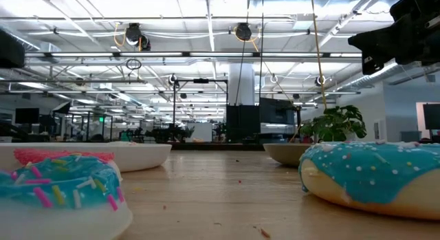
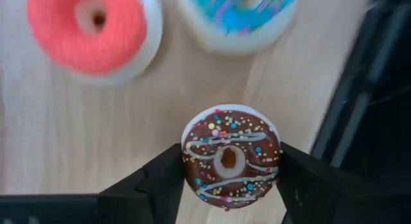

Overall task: Pick & Place donuts
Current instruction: Put the small brown donut on the white plate

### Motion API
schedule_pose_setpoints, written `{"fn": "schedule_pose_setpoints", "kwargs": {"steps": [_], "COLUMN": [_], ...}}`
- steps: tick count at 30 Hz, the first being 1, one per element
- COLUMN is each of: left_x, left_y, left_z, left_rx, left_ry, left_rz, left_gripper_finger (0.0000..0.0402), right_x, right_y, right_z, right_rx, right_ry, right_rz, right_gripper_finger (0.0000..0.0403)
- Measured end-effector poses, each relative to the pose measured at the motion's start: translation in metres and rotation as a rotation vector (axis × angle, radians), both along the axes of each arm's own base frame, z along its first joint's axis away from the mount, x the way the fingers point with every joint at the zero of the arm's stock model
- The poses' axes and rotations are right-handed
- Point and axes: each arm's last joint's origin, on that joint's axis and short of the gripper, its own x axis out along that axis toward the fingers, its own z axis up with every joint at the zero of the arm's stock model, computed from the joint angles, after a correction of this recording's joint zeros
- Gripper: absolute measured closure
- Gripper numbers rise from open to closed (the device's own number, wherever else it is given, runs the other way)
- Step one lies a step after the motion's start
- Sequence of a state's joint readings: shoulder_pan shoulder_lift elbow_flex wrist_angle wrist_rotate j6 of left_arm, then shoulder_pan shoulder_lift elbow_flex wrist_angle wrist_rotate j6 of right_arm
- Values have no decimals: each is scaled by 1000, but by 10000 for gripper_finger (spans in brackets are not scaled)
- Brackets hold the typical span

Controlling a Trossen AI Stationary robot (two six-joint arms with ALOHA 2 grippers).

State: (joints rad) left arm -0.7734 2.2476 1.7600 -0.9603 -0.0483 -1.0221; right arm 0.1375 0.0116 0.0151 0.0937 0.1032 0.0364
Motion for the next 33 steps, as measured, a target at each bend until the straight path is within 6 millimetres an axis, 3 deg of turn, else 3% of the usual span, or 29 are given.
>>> {"fn": "schedule_pose_setpoints", "kwargs": {"steps": [8,11,18,24,28,33], "left_x": [1,0,-10,-40,-57,-65], "left_y": [5,10,33,69,94,109], "left_z": [1,12,82,147,172,181], "left_rx": [14,13,-13,70,122,182], "left_ry": [27,52,-58,-147,-140,-123], "left_rz": [-18,-39,-59,47,133,157], "left_gripper_finger": [207,210,200,211,228,243], "right_x": [0,0,0,0,0,0], "right_y": [0,0,0,0,0,0], "right_z": [0,0,1,1,3,5], "right_rx": [-22,-22,-20,-20,-17,-15], "right_ry": [0,-1,-13,-15,-37,-49], "right_rz": [-2,-2,-2,-2,-2,-2], "right_gripper_finger": [403,403,403,403,403,403]}}
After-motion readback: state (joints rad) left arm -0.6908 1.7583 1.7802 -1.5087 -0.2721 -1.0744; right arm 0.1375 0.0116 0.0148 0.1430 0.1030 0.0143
